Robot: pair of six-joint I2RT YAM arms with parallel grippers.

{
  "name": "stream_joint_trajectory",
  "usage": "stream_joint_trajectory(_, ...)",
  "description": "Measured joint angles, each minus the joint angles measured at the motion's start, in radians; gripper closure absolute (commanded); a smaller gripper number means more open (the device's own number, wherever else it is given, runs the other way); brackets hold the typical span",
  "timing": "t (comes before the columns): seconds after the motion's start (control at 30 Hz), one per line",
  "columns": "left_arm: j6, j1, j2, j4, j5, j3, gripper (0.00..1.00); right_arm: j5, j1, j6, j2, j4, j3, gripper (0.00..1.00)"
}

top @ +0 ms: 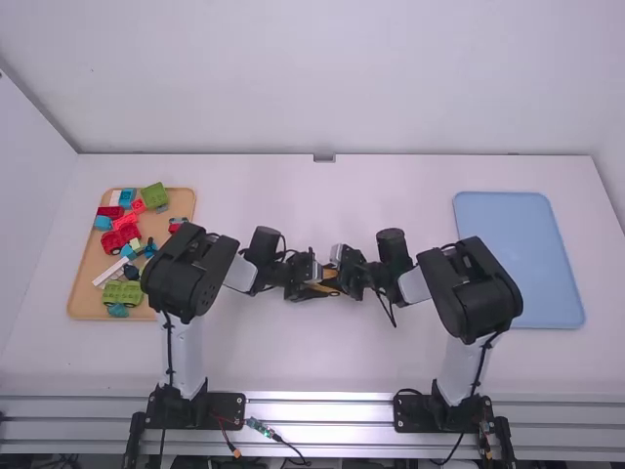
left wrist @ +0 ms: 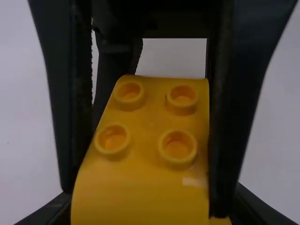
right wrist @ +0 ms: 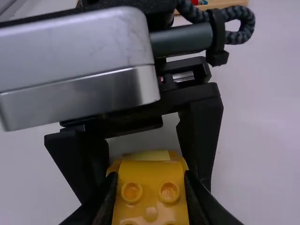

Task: Assemble lego blocks to make yellow taxi

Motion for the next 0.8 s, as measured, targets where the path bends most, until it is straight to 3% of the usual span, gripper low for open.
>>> stream_joint_trajectory(0.17,-0.002,0.000,0.000,0.001,0.000,0.000,0.74,0.002,-0.003,-0.032,-0.032,-0.078,0.000,1.00)
stream_joint_trajectory(0.8,-0.002,0.000,0.000,0.000,-0.002,0.000,0.75,-0.013,-0.002,-0.115,-0.059,-0.097,0.003,1.00)
